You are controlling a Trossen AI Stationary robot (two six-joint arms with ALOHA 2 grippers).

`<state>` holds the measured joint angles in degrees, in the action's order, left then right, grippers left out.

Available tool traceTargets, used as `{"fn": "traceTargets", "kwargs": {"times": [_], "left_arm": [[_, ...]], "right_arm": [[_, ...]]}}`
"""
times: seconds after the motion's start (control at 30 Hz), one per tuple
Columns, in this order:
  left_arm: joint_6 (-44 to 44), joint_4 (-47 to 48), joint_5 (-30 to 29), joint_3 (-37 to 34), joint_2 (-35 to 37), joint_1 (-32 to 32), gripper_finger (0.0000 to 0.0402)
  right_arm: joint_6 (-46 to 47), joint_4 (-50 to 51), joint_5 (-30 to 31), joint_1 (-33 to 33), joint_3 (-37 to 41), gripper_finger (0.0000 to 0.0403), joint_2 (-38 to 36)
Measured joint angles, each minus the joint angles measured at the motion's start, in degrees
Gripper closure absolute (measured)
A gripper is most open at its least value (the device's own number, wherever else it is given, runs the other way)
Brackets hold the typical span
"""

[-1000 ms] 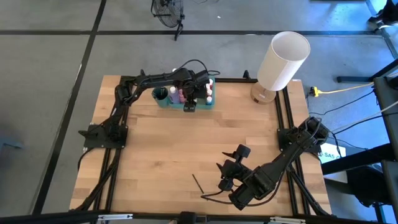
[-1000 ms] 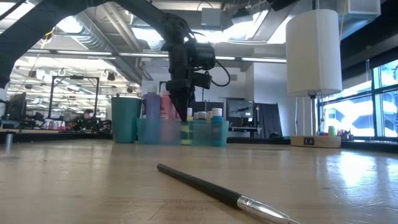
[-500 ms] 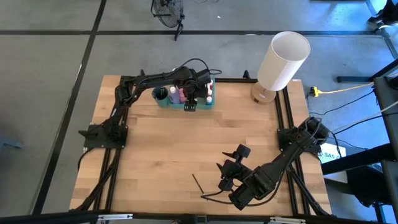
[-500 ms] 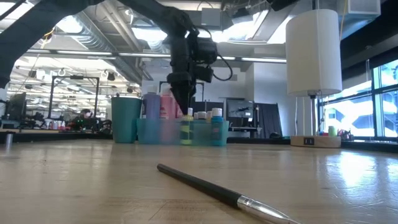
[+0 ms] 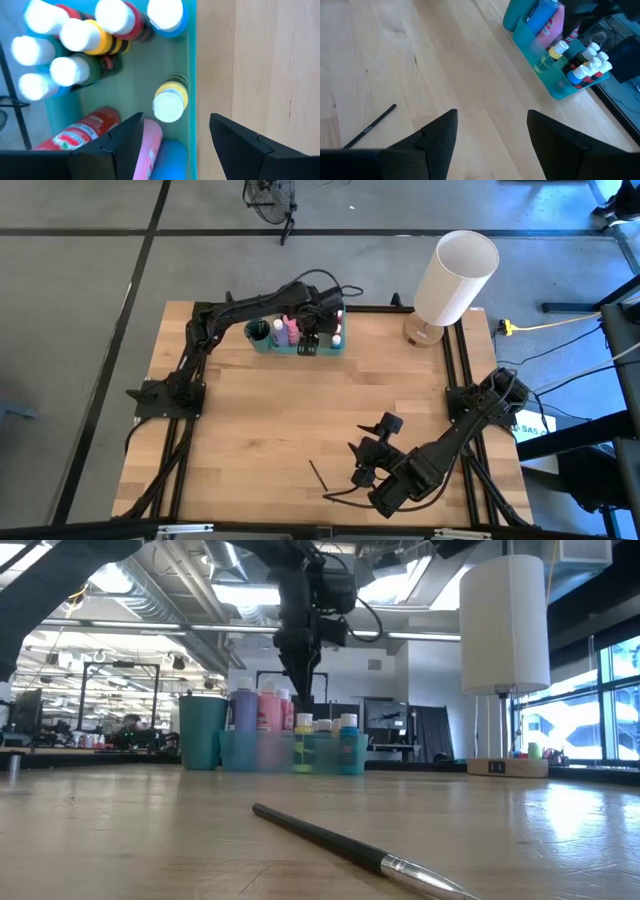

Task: Pick & Place Paint Supplies
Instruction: Put the silver paintbrush into the green cup

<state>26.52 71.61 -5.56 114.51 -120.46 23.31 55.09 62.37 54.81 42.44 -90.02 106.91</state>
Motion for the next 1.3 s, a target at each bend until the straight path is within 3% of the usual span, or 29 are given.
{"fn": "traceTargets", "kwargs": {"times": [0.33, 0.43, 0.57, 0.8, 1.1, 1.3], "left_arm": [[-7.82, 12.19, -0.89, 10.79, -0.02, -2.24, 0.0178], [-13.17, 18.49, 1.17, 14.23, -0.02, -3.43, 0.0178], [-21.46, 18.29, 5.99, 15.46, 1.43, -5.17, 0.0178], [-28.84, 18.44, 21.26, 14.76, 3.75, -8.12, 0.0178], [-29.73, 18.43, 21.77, 14.33, 5.92, -16.91, 0.0178], [-27.86, 18.41, 21.74, 14.33, 5.95, -26.05, 0.0178]], "right_arm": [[0.0, 0.0, 0.01, 0.02, 0.0, 0.0161, 0.0], [0.0, 0.0, 0.0, 0.02, 0.0, 0.0161, 0.0], [0.0, -0.01, -0.31, 0.02, 0.0, 0.0161, 0.0], [0.0, -1.01, -7.52, 0.03, -0.01, 0.016, -0.04], [-1.43, -7.07, -20.76, 0.04, -0.02, 0.016, -0.04], [0.07, -7.52, -22.81, 0.16, -0.02, 0.016, -0.04]]}}
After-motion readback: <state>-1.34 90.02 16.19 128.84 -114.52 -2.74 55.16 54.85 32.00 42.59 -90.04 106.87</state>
